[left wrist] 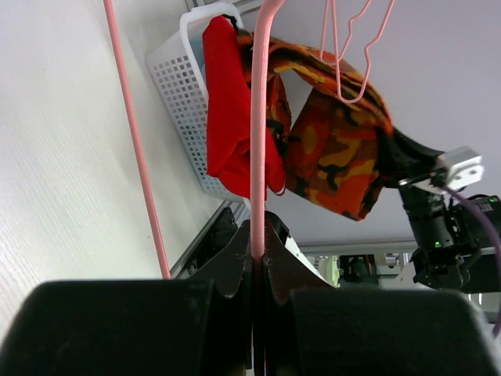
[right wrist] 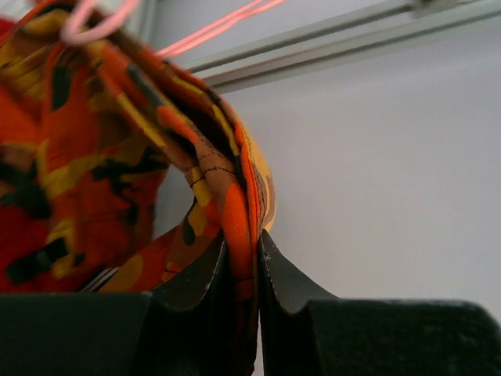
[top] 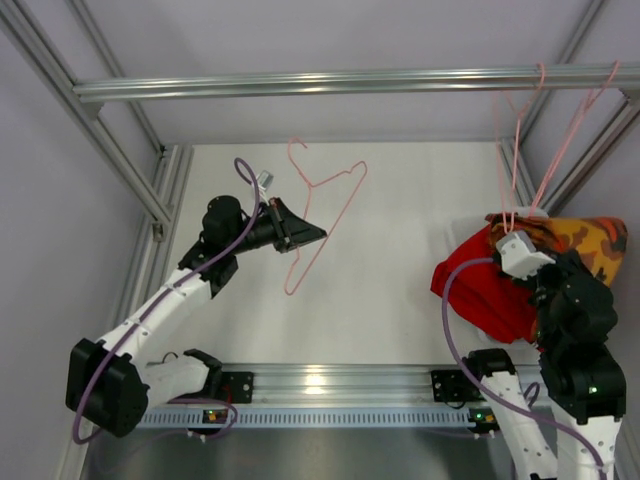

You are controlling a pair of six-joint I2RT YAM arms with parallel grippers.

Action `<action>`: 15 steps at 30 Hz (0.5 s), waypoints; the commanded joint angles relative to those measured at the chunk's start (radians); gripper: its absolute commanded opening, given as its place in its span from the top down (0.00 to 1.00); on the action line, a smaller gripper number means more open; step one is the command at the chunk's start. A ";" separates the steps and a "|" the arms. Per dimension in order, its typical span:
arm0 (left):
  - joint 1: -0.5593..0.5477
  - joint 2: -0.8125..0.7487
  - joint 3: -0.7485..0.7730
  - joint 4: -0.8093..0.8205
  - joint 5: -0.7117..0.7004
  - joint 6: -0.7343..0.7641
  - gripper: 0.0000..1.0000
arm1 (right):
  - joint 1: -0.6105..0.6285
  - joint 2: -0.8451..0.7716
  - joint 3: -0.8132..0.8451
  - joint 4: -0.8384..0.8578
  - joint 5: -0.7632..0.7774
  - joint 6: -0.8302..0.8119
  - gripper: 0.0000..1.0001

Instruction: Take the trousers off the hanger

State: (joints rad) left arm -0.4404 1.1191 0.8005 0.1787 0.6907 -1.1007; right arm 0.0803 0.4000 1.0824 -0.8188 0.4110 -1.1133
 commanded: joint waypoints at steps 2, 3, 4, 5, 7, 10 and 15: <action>-0.004 0.007 0.040 0.054 0.007 0.015 1.00 | -0.007 -0.029 -0.108 -0.174 -0.099 0.018 1.00; -0.004 0.007 0.040 0.054 0.007 0.016 1.00 | -0.007 -0.023 -0.148 -0.174 -0.109 0.024 1.00; -0.004 0.004 0.040 0.053 0.007 0.018 1.00 | -0.007 -0.015 -0.165 -0.187 -0.121 0.033 1.00; -0.004 -0.001 0.039 0.050 0.010 0.025 1.00 | -0.007 0.003 -0.188 -0.195 -0.151 0.038 1.00; -0.004 -0.007 0.034 0.044 0.009 0.035 1.00 | -0.007 0.017 -0.214 -0.207 -0.182 0.053 1.00; -0.004 -0.021 0.017 0.042 0.007 0.035 1.00 | -0.007 0.036 -0.285 -0.189 -0.216 0.059 0.98; -0.004 -0.025 0.006 0.054 0.006 0.038 1.00 | -0.007 0.054 -0.375 -0.118 -0.248 0.052 0.95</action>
State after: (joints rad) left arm -0.4404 1.1206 0.8001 0.1787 0.6907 -1.0885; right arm 0.0803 0.4339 0.7376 -0.9722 0.2134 -1.0706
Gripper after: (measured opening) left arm 0.049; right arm 0.153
